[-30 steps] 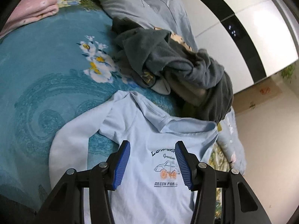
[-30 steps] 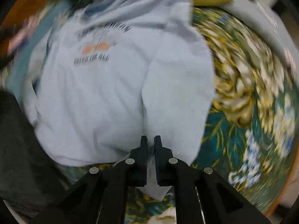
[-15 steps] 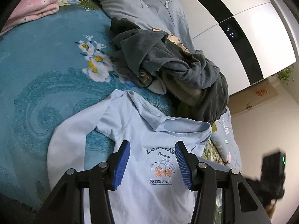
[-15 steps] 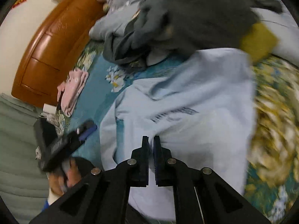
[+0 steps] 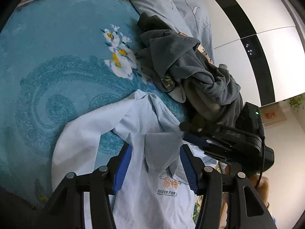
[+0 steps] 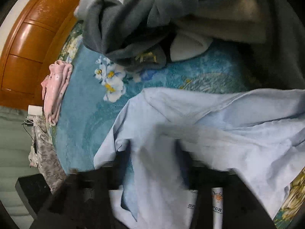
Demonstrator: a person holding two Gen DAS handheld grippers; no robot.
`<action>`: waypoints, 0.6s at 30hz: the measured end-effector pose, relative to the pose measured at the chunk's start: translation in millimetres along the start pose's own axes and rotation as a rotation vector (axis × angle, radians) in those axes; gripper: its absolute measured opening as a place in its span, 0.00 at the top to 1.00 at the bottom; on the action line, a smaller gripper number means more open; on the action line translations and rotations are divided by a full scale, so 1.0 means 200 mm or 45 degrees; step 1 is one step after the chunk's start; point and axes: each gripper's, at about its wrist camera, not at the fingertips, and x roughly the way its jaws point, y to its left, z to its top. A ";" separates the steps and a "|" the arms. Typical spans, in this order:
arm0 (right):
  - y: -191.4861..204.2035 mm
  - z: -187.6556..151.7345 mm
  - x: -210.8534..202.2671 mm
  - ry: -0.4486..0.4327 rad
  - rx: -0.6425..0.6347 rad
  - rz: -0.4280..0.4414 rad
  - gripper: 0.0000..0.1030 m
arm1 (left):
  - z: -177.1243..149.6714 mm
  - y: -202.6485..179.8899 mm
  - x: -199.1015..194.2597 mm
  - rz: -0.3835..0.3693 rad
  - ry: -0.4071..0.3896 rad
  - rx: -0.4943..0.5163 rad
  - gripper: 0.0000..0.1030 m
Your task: Fold clothes
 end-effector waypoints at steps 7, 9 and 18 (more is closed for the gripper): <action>-0.06 -0.27 -0.18 -0.077 -0.162 0.020 0.44 | 0.10 -0.02 -0.06 -0.024 -0.009 0.036 0.44; -0.03 -0.38 -0.11 -0.025 -0.168 0.111 0.44 | 0.16 -0.04 -0.13 0.050 -0.037 0.105 0.44; 0.27 -0.63 0.34 0.282 -0.287 0.296 0.45 | 0.20 0.17 -0.24 -0.014 -0.107 -0.113 0.44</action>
